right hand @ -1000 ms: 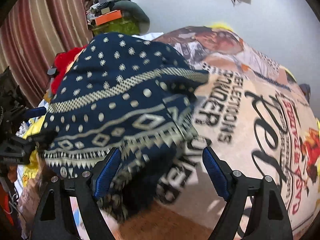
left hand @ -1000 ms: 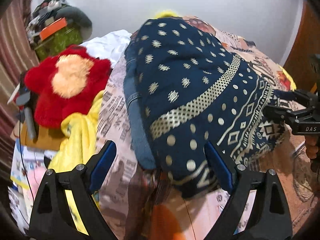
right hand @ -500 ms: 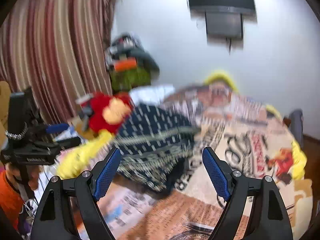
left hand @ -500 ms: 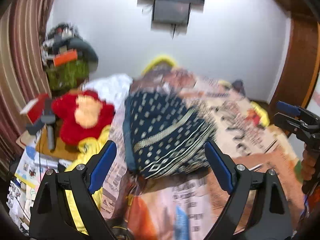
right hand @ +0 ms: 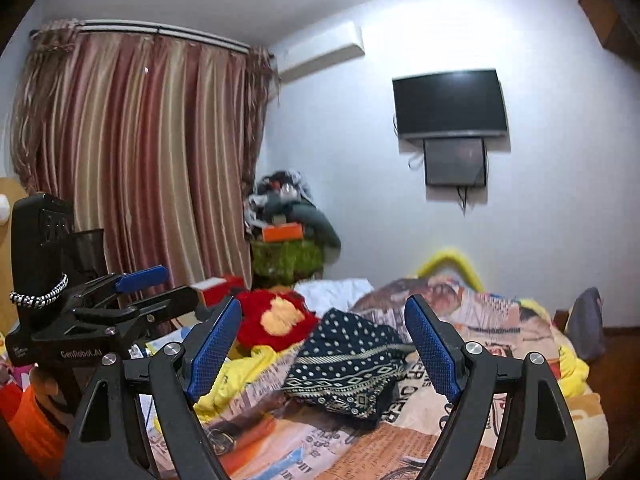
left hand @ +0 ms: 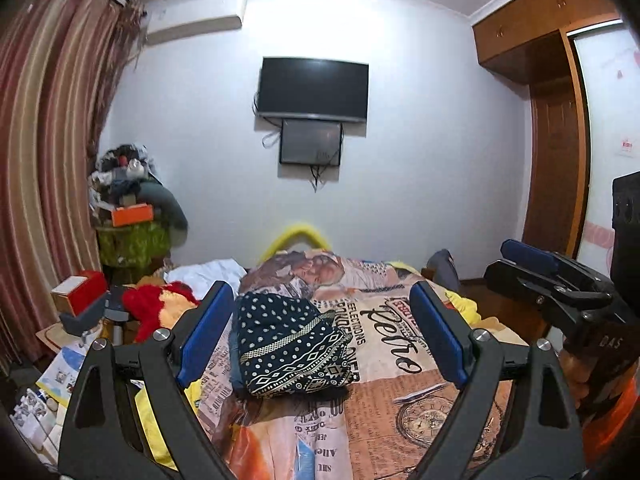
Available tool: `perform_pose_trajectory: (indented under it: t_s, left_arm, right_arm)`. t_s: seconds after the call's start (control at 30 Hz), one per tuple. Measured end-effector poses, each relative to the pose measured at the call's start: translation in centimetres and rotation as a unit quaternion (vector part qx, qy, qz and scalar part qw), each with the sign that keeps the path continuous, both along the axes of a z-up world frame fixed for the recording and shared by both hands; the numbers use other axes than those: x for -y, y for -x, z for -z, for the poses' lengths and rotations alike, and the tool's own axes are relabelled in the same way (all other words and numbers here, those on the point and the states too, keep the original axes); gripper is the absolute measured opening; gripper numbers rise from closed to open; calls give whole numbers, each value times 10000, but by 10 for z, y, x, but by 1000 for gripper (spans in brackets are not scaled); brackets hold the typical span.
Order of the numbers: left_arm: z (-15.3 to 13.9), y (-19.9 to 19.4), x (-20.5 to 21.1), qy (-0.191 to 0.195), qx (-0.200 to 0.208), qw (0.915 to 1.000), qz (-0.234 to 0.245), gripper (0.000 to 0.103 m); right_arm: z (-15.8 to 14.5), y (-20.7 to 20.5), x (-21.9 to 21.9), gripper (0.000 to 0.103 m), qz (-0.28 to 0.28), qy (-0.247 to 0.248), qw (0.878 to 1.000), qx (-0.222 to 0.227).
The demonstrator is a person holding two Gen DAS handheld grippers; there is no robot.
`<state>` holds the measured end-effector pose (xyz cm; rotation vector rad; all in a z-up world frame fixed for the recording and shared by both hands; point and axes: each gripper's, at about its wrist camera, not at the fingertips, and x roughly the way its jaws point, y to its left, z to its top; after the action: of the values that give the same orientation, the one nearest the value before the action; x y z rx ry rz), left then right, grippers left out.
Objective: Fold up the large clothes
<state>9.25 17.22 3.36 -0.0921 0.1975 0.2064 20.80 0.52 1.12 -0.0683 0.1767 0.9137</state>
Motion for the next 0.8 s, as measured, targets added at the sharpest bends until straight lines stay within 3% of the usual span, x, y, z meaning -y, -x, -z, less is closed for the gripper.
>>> perform_pose_trajectory:
  t_s: [0.33,0.4,0.47,0.8]
  left_arm:
    - [3,32,15,-33,199,9994,-272,91]
    - [4,30,13,-26,195,9992,-361,95]
    - [6,31,13,-7,196,9990,-403,99]
    - [16,28,7,170,98,9985,-509,103]
  right_arm:
    - [8,38,16,83,212,-220,9995,23]
    - [10,42,18,87,269,-216,9994,8]
    - [11,46,20,101,334,-236,9992,-23]
    - [12,58,20,103,662,-135,9973,273]
